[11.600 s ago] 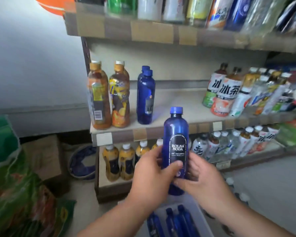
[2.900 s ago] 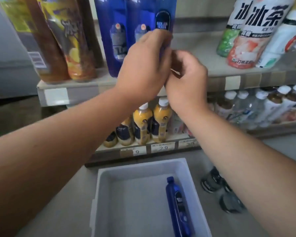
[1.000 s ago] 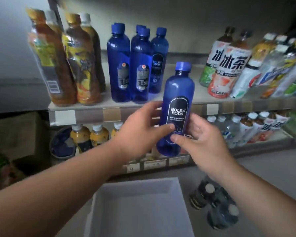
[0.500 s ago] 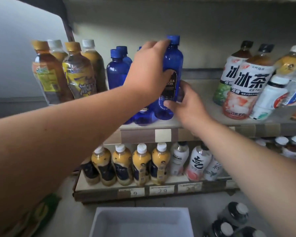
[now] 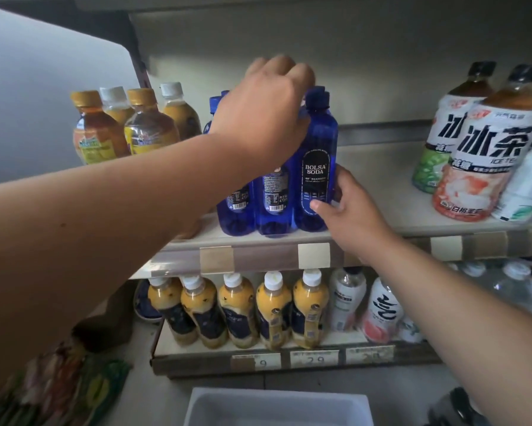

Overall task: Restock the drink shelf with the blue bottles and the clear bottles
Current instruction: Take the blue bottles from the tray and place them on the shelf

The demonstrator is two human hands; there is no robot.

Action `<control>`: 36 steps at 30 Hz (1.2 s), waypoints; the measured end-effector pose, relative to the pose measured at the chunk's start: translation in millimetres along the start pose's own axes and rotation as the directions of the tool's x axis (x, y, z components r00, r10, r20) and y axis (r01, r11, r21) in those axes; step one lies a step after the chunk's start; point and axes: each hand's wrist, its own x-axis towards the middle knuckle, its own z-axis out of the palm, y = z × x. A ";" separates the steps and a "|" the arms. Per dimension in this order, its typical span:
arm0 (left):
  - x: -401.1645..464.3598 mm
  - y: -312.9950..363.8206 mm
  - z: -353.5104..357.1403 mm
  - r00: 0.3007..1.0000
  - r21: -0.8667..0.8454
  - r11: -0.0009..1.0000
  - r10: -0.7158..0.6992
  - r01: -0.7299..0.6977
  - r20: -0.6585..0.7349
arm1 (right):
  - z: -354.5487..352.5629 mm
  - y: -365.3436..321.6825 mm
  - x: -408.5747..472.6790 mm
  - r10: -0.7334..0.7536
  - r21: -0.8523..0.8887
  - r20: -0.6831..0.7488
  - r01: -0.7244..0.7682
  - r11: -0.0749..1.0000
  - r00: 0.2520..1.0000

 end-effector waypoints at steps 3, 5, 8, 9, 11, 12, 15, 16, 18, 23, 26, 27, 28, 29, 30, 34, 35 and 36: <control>11.9 -6.5 -3.1 0.987 0.095 0.988 -0.129 0.121 0.092 | -3.3 -2.4 -2.4 0.017 -0.032 0.021 -0.016 0.999 1.000; 21.9 -11.2 -5.1 0.968 0.156 0.972 -0.201 0.178 0.150 | -4.2 -4.2 -3.2 0.024 -0.067 0.034 -0.022 0.997 0.999; 31.4 -15.9 -10.5 0.949 0.157 0.969 -0.222 0.190 0.224 | -4.4 -4.4 -3.7 0.034 -0.080 0.034 -0.031 0.996 0.999; 33.5 -17.3 -12.1 0.947 0.141 0.973 -0.211 0.181 0.244 | -4.1 -4.8 -3.8 0.036 -0.088 0.035 -0.032 0.996 0.999; 37.0 -19.8 -14.0 0.942 0.100 0.982 -0.184 0.162 0.281 | -4.2 -5.4 -3.9 0.038 -0.101 0.035 -0.035 0.994 0.999; 38.5 -21.2 -14.9 0.940 0.082 0.985 -0.167 0.150 0.298 | -4.2 -5.3 -3.9 0.040 -0.103 0.036 -0.036 0.994 0.999; 40.3 -26.1 -22.3 0.927 -0.010 0.987 -0.149 0.162 0.343 | -5.0 -4.8 -3.6 0.052 -0.109 0.039 -0.048 0.993 0.998; 39.7 -28.1 -25.5 0.920 -0.045 0.984 -0.145 0.173 0.363 | -5.0 -4.3 -3.2 0.054 -0.110 0.041 -0.049 0.993 0.998; 39.5 -31.6 -29.8 0.914 -0.099 0.983 -0.105 0.155 0.393 | -4.9 -3.5 -3.3 0.059 -0.110 0.042 -0.054 0.992 0.997; 41.0 -37.8 -39.9 0.890 -0.156 0.983 -0.016 0.097 0.455 | -5.0 -4.7 -2.5 0.058 -0.109 0.046 -0.052 0.993 0.997; 38.6 -38.4 -46.0 0.868 -0.214 0.970 0.009 0.112 0.496 | -4.5 -4.6 -2.6 0.058 -0.125 0.041 -0.053 0.991 0.997; 37.1 -37.0 -47.0 0.866 -0.216 0.970 0.015 0.108 0.500 | -4.6 -4.6 -3.0 0.060 -0.127 0.039 -0.055 0.990 0.997; 35.4 -35.9 -47.2 0.866 -0.211 0.972 0.021 0.099 0.500 | -4.7 -4.5 -3.2 0.062 -0.131 0.041 -0.057 0.990 0.997; 34.7 -35.8 -46.4 0.868 -0.203 0.975 0.026 0.087 0.497 | -4.4 -5.1 -3.5 0.066 -0.135 0.043 -0.059 0.989 0.997; 34.7 -36.0 -44.1 0.874 -0.190 0.979 0.031 0.071 0.486 | -4.6 -4.6 -3.8 0.069 -0.137 0.045 -0.062 0.989 0.997; 30.9 -40.8 -38.4 0.917 0.019 0.998 0.045 -0.057 0.397 | -4.5 -5.9 -4.0 0.066 -0.141 0.039 -0.060 0.988 0.997; 30.8 -42.0 -37.4 0.926 0.056 0.995 0.051 -0.077 0.375 | -4.4 -6.4 -4.0 0.063 -0.146 0.039 -0.057 0.988 0.997; 30.2 -42.5 -38.2 0.928 0.066 0.995 0.047 -0.076 0.369 | -4.0 -6.8 -3.9 0.062 -0.148 0.040 -0.055 0.987 0.997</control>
